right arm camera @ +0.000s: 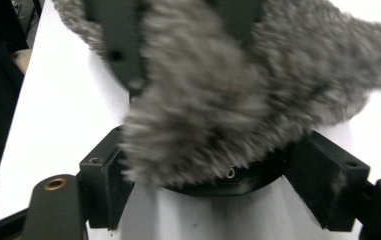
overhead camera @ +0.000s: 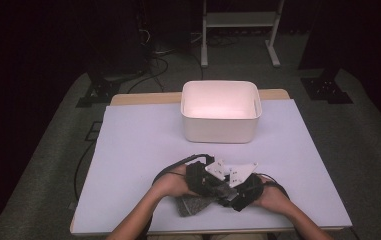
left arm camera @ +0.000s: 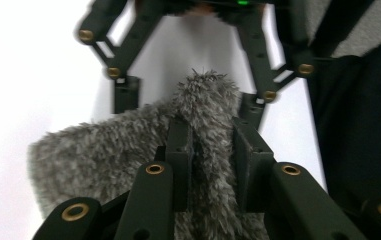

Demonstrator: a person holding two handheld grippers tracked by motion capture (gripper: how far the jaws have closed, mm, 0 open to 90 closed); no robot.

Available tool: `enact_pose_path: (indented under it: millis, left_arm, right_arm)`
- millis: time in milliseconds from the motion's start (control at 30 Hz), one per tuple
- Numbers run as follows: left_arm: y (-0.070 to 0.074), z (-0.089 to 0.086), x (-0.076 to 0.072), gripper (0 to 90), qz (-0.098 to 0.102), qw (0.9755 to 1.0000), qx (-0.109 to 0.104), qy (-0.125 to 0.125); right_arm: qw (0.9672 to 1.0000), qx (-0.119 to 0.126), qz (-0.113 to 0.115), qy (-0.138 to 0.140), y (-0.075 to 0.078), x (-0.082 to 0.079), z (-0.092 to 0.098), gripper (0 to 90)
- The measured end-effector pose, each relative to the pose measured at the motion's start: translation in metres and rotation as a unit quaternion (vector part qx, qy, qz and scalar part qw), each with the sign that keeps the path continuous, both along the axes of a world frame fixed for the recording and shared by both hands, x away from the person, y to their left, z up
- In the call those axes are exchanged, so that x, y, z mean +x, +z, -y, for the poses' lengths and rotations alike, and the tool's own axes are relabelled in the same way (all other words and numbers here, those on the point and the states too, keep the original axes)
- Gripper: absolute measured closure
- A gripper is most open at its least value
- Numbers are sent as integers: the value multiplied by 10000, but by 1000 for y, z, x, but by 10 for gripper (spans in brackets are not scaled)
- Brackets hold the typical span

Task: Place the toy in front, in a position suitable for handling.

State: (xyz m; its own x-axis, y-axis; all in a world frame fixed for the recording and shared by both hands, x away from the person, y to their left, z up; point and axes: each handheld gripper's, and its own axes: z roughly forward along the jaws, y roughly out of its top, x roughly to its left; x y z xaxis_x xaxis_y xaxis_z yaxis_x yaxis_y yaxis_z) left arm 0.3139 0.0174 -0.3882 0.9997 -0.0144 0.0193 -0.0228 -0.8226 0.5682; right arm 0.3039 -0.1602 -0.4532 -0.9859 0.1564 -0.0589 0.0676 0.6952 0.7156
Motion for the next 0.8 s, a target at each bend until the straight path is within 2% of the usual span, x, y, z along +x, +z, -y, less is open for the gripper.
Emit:
enact_pose_path:
  millis: [133, 200, 300, 367, 467, 533, 667, 733, 800]
  left_arm:
    - [2, -3, 12, 727, 222, 9993, 166, 261]
    - [3, -4, 17, 727, 194, 9992, 138, 322]
    - [2, 1, 16, 726, 132, 9995, 109, 258]
    - [2, 6, 14, 726, 20, 9999, 13, 151]
    - [0, 11, 11, 720, -24, 10000, 61, 23]
    - [-1, 8, 12, 719, -55, 10000, 65, 27]
    - [1, -7, 17, 716, 118, 9991, 306, 284]
    - [0, -15, 23, 709, 115, 9981, 271, 541]
    - [0, -18, 26, 709, 120, 9976, 266, 627]
  right_arm:
    - [10000, 22, 0, 12, 0, 1, 0, 233]
    - [10000, 20, -4, 16, 0, 1, 0, 233]
    - [10000, 18, -8, 21, 0, 2, -1, 233]
    - [10000, 24, -16, 31, 0, 2, -2, 233]
    - [10000, 11, -12, 39, -1, 1, -2, 233]
    - [10000, -8, 29, 47, -3, 1, -2, 234]
    - [10000, 43, -30, 54, -3, 3, -1, 233]
    - [10000, 56, -48, 66, -3, 4, -1, 233]
    - [9999, 67, -45, 71, -3, 4, -1, 233]
